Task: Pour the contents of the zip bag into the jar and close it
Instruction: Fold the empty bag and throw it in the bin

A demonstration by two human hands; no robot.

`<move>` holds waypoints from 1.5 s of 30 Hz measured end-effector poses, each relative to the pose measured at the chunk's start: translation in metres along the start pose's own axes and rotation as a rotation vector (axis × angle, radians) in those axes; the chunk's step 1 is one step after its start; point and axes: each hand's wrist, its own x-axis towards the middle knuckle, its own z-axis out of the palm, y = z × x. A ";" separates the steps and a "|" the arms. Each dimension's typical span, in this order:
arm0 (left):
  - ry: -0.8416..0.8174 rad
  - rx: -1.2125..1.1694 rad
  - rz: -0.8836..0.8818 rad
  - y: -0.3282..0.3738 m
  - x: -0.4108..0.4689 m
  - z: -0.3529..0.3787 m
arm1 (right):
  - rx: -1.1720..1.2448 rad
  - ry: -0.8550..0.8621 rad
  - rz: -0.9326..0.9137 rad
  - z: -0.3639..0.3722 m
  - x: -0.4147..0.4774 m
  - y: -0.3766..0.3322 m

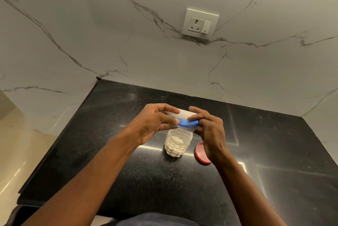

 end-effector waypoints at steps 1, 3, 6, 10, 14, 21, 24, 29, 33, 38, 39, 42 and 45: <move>0.011 0.001 0.002 0.000 0.000 -0.001 | 0.092 -0.041 0.074 -0.002 -0.001 -0.001; 0.035 0.012 0.012 -0.001 0.001 -0.002 | 0.199 -0.100 0.163 -0.006 -0.005 -0.005; 0.070 0.054 0.038 -0.006 0.001 -0.002 | 0.226 -0.122 0.294 -0.011 -0.006 -0.009; 0.126 0.073 0.051 -0.012 -0.001 -0.001 | 0.149 -0.099 0.364 -0.010 -0.008 -0.010; 0.263 -0.020 0.087 -0.024 -0.007 0.002 | 0.044 -0.039 0.292 0.001 -0.008 -0.006; 0.460 -0.195 0.188 -0.030 -0.036 -0.011 | -0.215 -0.203 0.105 0.027 -0.025 -0.010; 0.533 -0.273 0.251 -0.036 -0.056 -0.026 | -0.042 -0.271 0.166 0.050 -0.046 -0.017; 0.774 -0.327 0.294 -0.055 -0.106 -0.086 | 0.279 -0.291 0.409 0.106 -0.087 -0.008; 0.947 -0.309 0.236 -0.086 -0.160 -0.158 | 0.356 -0.330 0.547 0.167 -0.129 0.016; 1.073 -0.257 0.113 -0.138 -0.232 -0.249 | 0.310 -0.362 0.668 0.266 -0.190 0.051; 1.099 -0.242 0.080 -0.149 -0.244 -0.264 | 0.284 -0.370 0.687 0.285 -0.200 0.060; 1.143 -0.218 -0.011 -0.182 -0.272 -0.306 | 0.191 -0.403 0.755 0.337 -0.226 0.089; 1.158 -0.218 -0.088 -0.221 -0.291 -0.347 | 0.135 -0.453 0.848 0.388 -0.243 0.126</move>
